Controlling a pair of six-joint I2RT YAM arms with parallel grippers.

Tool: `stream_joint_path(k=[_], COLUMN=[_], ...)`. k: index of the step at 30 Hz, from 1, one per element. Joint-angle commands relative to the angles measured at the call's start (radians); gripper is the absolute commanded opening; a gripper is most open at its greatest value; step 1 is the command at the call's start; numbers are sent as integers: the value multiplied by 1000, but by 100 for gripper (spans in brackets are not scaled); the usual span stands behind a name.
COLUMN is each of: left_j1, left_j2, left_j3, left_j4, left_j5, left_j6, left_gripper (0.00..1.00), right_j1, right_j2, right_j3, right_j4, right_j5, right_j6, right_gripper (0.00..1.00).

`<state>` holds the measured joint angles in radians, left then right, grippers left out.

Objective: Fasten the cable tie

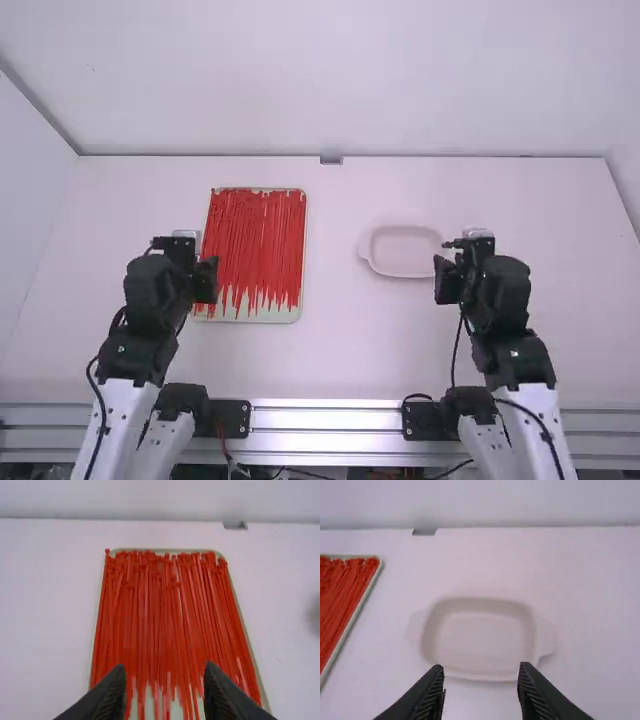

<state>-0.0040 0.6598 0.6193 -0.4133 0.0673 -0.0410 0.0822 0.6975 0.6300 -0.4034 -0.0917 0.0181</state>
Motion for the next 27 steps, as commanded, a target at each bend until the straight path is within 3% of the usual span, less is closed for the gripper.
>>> stream_joint_path(k=[1,8,19,27], left_j1=[-2,-3,-7,-15], left_j2=[78,281,600,774], left_j3=[90,289,697,852], left_j4=[-29,-107,-344,-507], left_j5=[29,82,134,160], left_j6=[-10,-4,-61,-75], left_gripper=[47,59,80,91], right_j1=[24,71,122,192], right_j2=[87,303,645,830], right_j3=[97,255,557,720], right_j4=[-28,-49,-212,-386], right_j5=[-21,-52,-120,-149], right_j6=[7,57,65,37], right_gripper=[46,59,79,91])
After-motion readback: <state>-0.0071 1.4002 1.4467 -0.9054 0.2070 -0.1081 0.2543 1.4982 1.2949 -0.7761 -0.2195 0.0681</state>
